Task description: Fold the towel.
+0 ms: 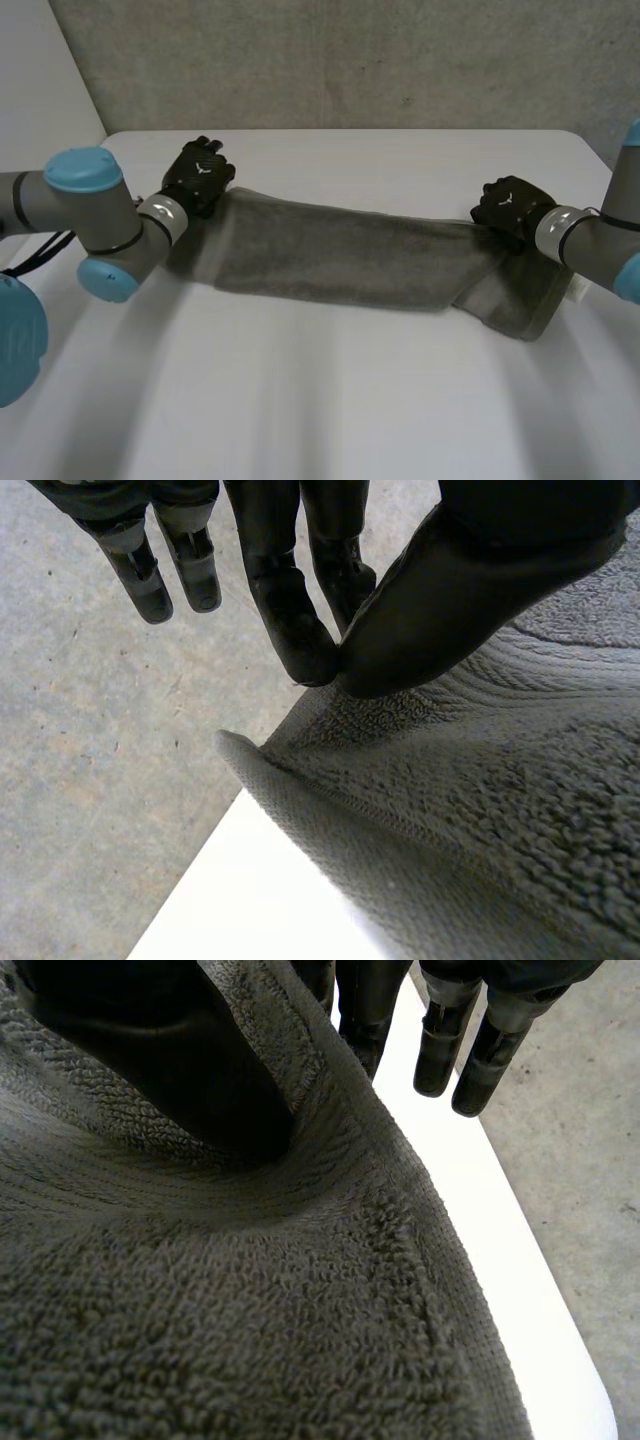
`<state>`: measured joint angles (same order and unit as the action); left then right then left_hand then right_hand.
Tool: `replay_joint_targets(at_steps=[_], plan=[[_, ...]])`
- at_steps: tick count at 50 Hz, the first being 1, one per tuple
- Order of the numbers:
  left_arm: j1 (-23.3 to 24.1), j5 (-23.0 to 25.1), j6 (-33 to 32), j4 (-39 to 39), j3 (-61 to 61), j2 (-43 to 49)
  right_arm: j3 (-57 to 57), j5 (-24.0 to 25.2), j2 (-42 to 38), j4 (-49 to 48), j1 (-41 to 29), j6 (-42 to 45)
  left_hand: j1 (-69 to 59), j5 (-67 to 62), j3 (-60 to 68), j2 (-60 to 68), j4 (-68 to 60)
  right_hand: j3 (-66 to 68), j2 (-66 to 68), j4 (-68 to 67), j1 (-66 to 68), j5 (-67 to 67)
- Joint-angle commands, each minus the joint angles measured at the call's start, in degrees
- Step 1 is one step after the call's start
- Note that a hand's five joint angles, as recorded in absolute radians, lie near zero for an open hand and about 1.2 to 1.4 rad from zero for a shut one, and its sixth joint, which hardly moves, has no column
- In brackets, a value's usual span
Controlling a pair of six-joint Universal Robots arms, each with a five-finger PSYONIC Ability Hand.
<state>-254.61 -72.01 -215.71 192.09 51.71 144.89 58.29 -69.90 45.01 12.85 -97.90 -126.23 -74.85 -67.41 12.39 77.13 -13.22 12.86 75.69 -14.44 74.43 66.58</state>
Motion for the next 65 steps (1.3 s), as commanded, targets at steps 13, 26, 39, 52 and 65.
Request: replay_joint_targets(at_steps=[13,26,39,52,65], plan=[[1.8,-0.1,-1.3,4.6,-5.3,5.1,-2.4,0.1,-4.3,-9.9,0.0,-0.2,-5.1,-2.6,-2.4,2.9,3.2,-2.9,4.3,4.4,5.6,3.4],[2.3,-0.1,-2.1,5.0,-7.2,7.8,-5.2,-0.2,-8.1,-12.8,0.0,-0.2,-5.1,-2.6,-2.4,2.9,3.2,-2.9,4.3,4.4,5.6,3.4],[3.2,-5.6,-2.6,9.4,-2.7,2.5,-6.2,-6.0,-6.9,-16.2,-1.5,-4.0,63.8,66.4,-2.4,-66.1,3.2,-2.9,-65.7,4.4,-64.4,-66.6],[3.3,-6.0,-0.8,13.7,15.6,-17.0,10.9,-5.9,14.9,-18.1,-1.3,-16.1,62.5,65.0,-2.4,-64.7,3.2,-2.9,-65.7,4.4,-64.4,-66.6],[1.7,-5.6,7.1,13.0,27.1,-24.7,26.9,-5.3,24.5,-9.8,1.2,-16.2,60.1,62.7,-2.4,-62.4,3.2,-2.9,-65.7,4.4,-64.4,-66.6]])
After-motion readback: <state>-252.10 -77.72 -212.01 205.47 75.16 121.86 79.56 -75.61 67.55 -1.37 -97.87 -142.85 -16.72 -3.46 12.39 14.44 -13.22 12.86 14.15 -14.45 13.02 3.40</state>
